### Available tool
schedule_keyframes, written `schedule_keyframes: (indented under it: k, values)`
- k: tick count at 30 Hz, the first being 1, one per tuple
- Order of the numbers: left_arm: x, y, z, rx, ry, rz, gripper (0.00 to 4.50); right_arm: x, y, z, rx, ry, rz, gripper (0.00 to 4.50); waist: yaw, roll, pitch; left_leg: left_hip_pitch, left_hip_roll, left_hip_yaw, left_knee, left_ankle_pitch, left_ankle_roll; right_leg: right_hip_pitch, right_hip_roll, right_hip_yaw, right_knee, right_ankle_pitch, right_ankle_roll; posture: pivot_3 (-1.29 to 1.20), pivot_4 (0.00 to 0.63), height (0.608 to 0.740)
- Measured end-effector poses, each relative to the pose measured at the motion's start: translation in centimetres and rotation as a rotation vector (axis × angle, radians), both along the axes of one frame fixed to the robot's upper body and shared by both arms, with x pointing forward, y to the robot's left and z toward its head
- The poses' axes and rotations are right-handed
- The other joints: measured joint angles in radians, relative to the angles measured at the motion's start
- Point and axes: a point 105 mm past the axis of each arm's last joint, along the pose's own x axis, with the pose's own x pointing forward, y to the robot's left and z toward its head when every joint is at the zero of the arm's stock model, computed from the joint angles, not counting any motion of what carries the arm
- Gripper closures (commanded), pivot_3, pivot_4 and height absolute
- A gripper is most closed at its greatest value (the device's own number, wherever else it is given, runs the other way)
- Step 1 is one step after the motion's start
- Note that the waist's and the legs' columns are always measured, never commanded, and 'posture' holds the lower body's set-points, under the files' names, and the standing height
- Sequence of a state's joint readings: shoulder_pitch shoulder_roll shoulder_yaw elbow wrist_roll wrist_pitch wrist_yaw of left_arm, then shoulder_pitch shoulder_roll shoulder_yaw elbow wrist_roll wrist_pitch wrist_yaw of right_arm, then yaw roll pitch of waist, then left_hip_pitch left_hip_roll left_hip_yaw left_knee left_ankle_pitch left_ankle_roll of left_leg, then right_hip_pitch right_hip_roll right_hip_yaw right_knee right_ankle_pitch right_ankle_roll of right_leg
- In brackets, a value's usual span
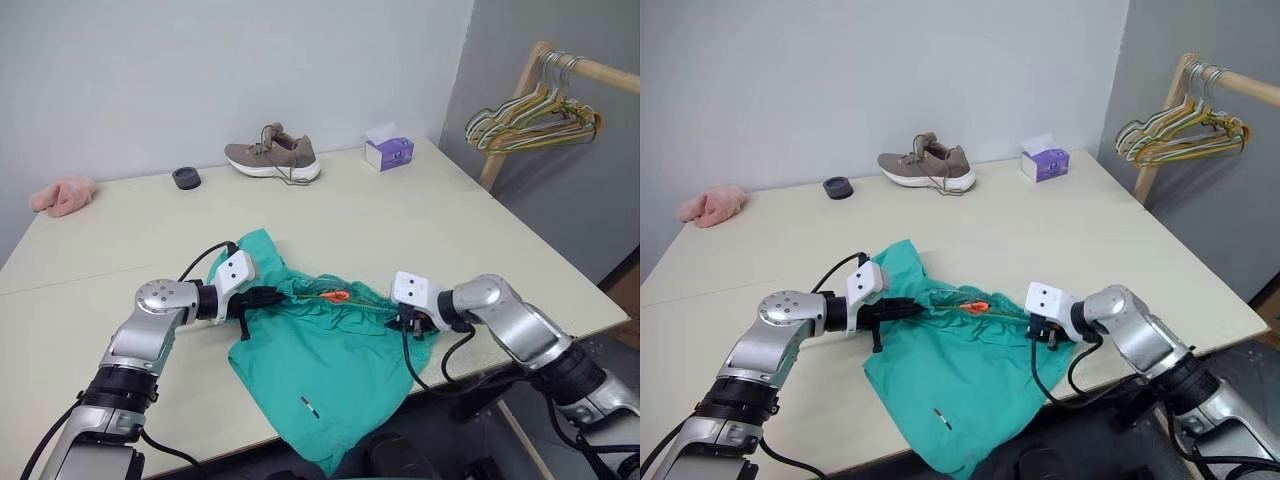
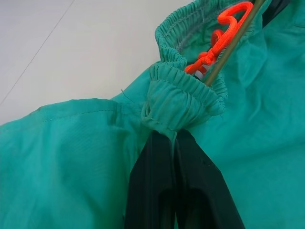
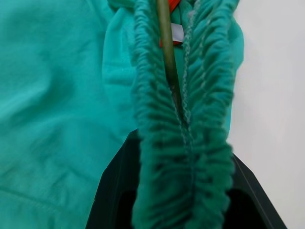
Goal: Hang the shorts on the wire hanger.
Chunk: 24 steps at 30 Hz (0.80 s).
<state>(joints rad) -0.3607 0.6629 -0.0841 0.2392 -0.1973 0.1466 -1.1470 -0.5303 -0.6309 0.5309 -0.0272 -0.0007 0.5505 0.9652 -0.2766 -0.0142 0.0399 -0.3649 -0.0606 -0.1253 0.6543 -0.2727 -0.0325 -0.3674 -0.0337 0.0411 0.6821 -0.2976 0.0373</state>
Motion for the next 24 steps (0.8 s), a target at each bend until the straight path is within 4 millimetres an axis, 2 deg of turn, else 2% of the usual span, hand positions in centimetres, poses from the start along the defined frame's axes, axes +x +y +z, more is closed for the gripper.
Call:
schedule_keyframes:
  k: [3,4,14,20,24]
  values:
    - [0.0,0.0,0.0,0.0,0.001,0.002,4.5,0.3,0.1,-0.1,-0.001,0.002,0.01,4.32,0.0,0.0,0.0,0.0,0.0,0.0,0.002,0.0,0.0,0.001,0.0,0.0,0.0,0.0,0.001,-0.3,0.0,0.74]
    - [0.0,0.0,0.0,0.0,-0.001,0.003,4.5,0.3,0.3,0.0,0.001,0.003,0.017,4.46,0.001,0.0,0.0,0.0,0.0,0.0,0.002,0.0,0.0,0.001,0.0,0.0,0.0,0.0,0.001,-0.3,0.0,0.74]
    - [0.5,0.4,0.5,-0.012,-0.03,0.053,4.5,-0.5,0.7,0.5,0.082,0.088,-0.01,4.46,0.003,0.0,0.0,0.0,0.0,-0.001,0.006,0.0,0.0,0.003,0.0,-0.001,0.0,0.001,0.002,-0.3,0.0,0.74]
    - [1.2,2.3,2.7,-0.141,-0.012,0.161,4.5,-1.0,0.8,1.8,0.127,0.085,-0.014,4.46,0.002,0.0,0.0,0.0,0.0,-0.002,0.006,0.0,0.0,0.003,0.0,-0.001,0.0,-0.001,0.004,-0.3,0.0,0.74]
    - [0.9,3.5,4.0,-0.21,0.066,0.183,3.62,-1.2,0.6,2.2,0.116,0.038,0.014,4.5,0.001,0.0,0.0,0.0,0.0,-0.002,0.006,0.0,0.0,0.003,0.0,-0.001,0.0,-0.001,0.006,-0.3,0.0,0.74]
